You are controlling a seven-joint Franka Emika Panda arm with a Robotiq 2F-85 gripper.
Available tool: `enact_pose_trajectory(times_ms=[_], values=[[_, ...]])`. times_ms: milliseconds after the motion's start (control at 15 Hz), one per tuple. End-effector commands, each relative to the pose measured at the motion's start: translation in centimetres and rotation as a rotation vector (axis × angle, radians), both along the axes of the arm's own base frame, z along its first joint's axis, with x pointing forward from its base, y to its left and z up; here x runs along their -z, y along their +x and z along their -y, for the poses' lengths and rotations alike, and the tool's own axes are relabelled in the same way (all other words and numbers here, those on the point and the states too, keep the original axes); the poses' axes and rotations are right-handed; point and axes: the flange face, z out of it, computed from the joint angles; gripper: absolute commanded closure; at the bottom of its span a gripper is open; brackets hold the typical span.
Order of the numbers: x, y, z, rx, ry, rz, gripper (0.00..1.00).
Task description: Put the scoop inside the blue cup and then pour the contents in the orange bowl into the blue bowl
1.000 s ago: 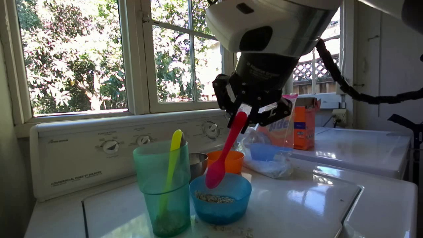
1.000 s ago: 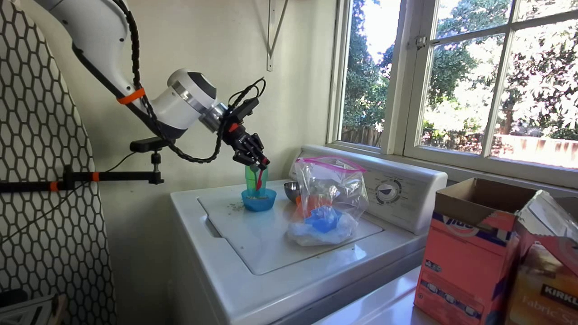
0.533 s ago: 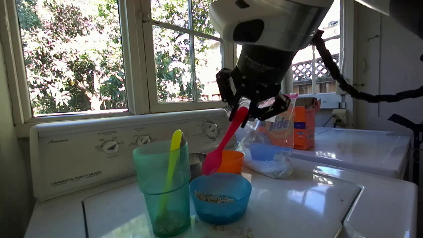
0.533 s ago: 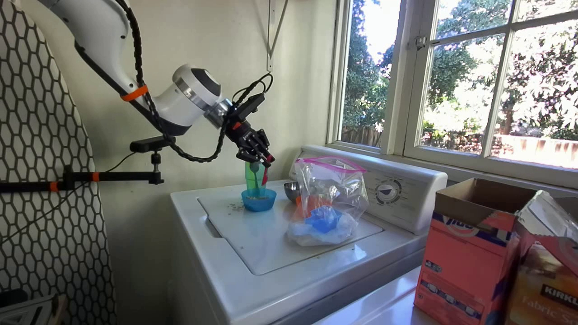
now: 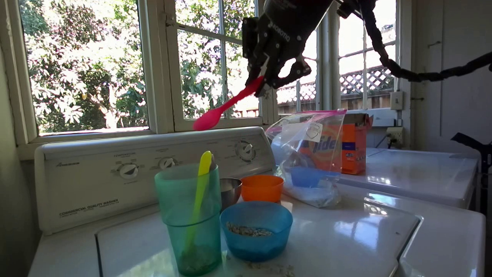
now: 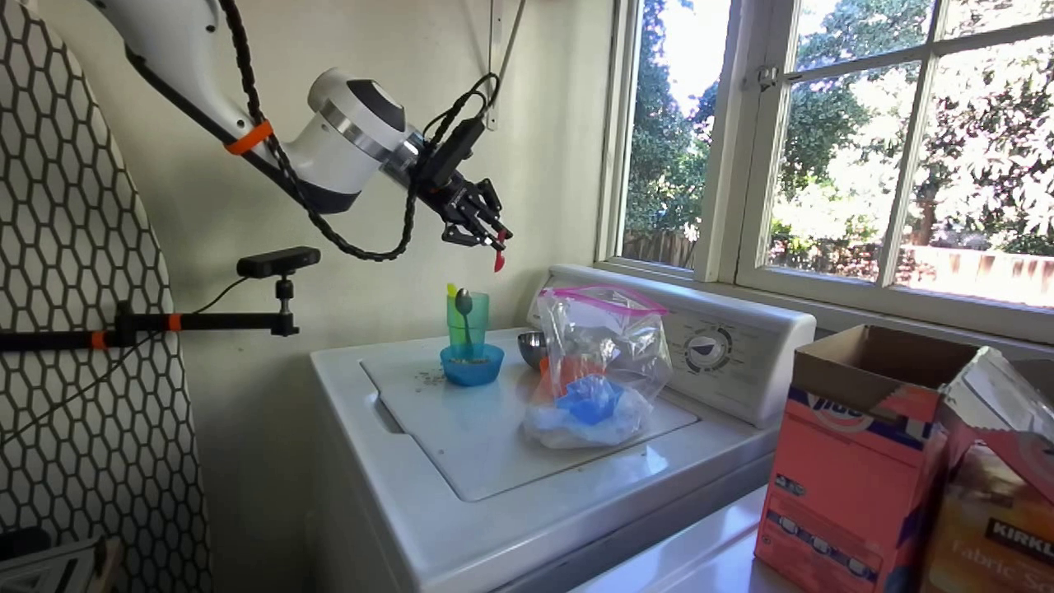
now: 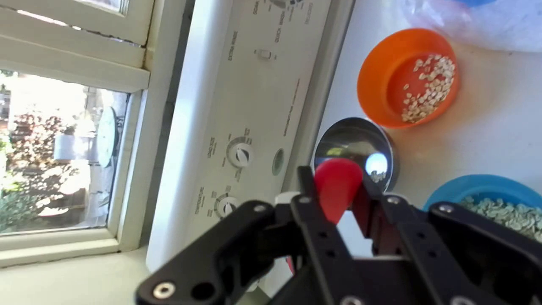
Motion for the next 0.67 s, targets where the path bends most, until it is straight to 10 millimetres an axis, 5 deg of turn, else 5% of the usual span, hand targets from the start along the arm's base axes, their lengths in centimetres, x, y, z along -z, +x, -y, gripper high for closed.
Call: enact_pose_trajectory(times_ms=[0,600], values=[[0.2,-0.1,-2.1,-0.102,0.043,0.014,0.94],[1.0,0.9,-7.2,-0.307,-0.329,0.021,0.94]])
